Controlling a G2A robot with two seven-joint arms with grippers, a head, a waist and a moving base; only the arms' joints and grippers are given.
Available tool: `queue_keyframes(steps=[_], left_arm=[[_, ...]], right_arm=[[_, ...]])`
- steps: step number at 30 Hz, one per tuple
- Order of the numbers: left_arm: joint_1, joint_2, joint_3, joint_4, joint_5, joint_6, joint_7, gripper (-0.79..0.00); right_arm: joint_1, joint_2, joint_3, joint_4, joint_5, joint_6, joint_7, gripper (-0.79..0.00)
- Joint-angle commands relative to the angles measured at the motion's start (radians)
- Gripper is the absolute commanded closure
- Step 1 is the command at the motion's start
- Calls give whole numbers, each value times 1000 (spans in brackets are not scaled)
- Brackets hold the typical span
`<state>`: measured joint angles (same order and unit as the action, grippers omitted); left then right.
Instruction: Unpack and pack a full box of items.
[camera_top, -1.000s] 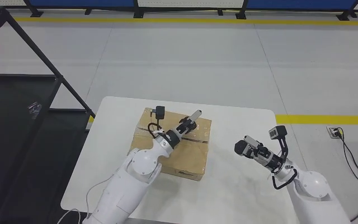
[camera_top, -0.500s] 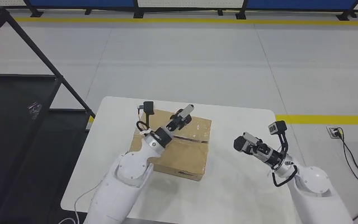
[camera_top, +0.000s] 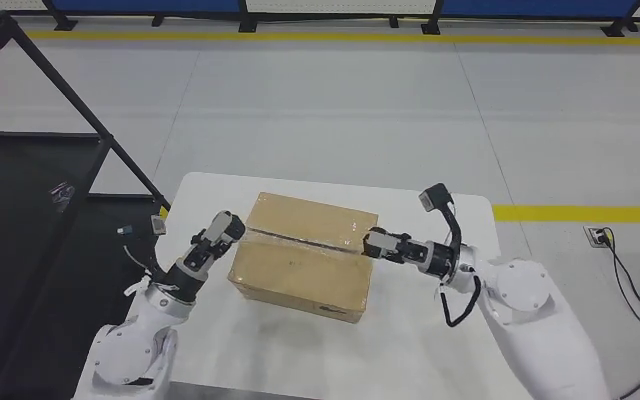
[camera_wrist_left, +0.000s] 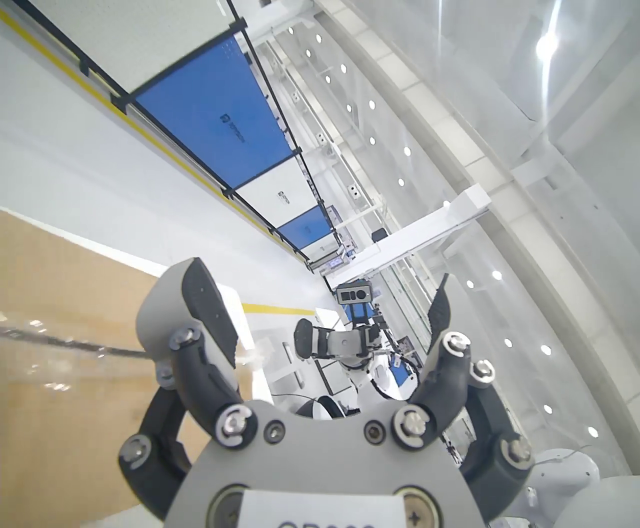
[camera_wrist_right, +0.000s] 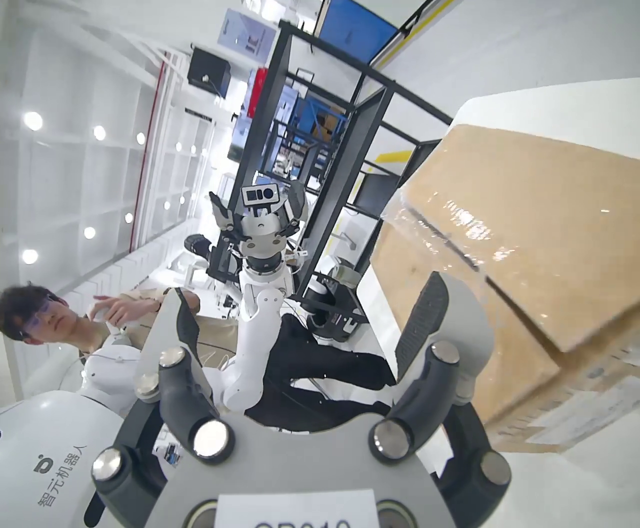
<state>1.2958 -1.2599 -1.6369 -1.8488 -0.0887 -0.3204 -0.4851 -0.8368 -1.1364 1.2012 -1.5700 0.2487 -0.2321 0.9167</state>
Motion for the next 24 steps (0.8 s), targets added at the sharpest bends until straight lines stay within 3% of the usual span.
queue_keyframes(steps=[1, 9, 24], left_arm=[[37, 4, -39, 5, -13, -12, -10, -785], [113, 13, -106, 41, -109, -43, -35, -785], [111, 21, -96, 70, -151, -52, -48, -785]], right_arm=[[24, -7, -44, 4, -13, 9, -3, -785], [71, -33, -161, 26, -109, 48, -98, -785], [149, -72, -245, 225, -88, 95, -155, -785]])
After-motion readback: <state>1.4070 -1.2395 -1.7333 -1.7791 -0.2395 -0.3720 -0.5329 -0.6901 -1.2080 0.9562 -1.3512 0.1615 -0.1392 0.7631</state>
